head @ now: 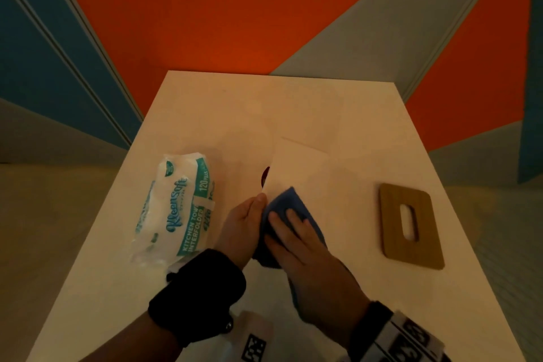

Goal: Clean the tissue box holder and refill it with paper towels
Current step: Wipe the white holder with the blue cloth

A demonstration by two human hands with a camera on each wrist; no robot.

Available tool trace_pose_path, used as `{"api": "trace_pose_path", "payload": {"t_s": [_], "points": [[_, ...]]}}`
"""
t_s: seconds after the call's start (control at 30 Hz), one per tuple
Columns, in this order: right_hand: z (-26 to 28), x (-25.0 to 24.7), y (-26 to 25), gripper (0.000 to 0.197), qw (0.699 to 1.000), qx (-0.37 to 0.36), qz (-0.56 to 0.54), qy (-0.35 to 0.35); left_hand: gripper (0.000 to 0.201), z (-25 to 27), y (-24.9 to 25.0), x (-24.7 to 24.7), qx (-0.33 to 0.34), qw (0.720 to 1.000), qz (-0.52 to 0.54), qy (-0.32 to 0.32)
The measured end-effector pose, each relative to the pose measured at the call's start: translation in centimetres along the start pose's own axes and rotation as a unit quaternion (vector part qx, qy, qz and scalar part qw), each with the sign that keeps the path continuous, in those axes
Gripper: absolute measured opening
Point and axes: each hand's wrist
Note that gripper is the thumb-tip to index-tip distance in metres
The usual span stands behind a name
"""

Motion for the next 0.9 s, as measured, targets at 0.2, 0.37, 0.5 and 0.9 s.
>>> {"api": "trace_pose_path", "payload": {"t_s": [0.2,0.37,0.5,0.9], "points": [[-0.9,-1.2,0.9,0.052,0.999,-0.022,0.047,-0.013,0.027,-0.2,1.3,-0.9,0.003,1.0,0.022,-0.021],[2.1,-1.6,3.3,0.041,0.995,-0.056,0.085,-0.026,0.028,0.0,0.5,-1.1,0.021,1.0,-0.02,0.001],[0.2,-1.6,1.6,0.035,0.997,-0.053,0.056,-0.012,0.033,0.3,1.0,-0.2,0.056,0.996,-0.051,-0.048],[-0.8,-2.6,6.5,0.051,0.923,0.033,-0.367,0.107,0.031,0.3,1.4,-1.2,0.166,0.978,-0.114,-0.049]]}}
Point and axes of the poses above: each hand's wrist, its own z-axis away from the middle knuckle, its own x-axis out of the palm, y = z × x, and after that the axes turned 4 degrees about -x, right-handed
